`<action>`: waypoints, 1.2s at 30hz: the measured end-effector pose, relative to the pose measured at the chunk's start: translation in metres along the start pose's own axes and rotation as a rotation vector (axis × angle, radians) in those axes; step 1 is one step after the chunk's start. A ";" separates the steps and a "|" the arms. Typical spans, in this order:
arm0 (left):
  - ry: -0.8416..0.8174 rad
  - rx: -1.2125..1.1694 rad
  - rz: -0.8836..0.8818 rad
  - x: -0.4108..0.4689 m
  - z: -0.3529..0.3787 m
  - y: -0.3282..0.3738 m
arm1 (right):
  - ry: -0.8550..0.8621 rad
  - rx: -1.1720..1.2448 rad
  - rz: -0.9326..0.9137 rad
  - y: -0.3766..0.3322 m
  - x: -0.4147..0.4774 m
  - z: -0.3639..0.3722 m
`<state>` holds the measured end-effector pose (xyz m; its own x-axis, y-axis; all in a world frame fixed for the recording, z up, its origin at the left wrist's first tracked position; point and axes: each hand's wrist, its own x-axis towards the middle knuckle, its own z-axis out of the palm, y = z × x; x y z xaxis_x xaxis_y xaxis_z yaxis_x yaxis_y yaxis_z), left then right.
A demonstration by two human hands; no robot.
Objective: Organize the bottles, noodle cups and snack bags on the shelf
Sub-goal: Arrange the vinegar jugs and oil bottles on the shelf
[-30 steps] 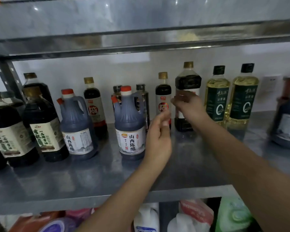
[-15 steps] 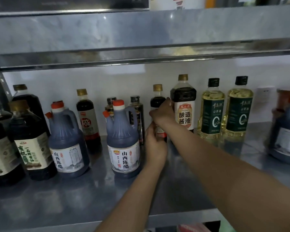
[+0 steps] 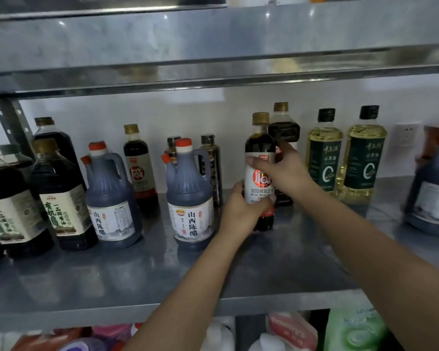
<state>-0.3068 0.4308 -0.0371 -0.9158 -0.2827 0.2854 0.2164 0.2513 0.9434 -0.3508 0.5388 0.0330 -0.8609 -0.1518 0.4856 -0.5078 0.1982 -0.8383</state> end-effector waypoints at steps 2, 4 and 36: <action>-0.044 -0.024 0.043 -0.011 0.003 0.001 | -0.016 0.073 0.001 -0.001 -0.014 -0.015; -0.040 -0.041 0.087 -0.024 0.006 0.005 | -0.055 0.181 0.012 0.001 -0.026 -0.027; 0.021 -0.026 0.083 -0.059 0.030 -0.007 | -0.173 0.606 0.094 0.068 -0.079 -0.035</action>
<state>-0.2640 0.4732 -0.0661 -0.8870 -0.2812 0.3662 0.3004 0.2509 0.9202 -0.3186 0.5985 -0.0534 -0.8575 -0.3248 0.3990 -0.2792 -0.3575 -0.8912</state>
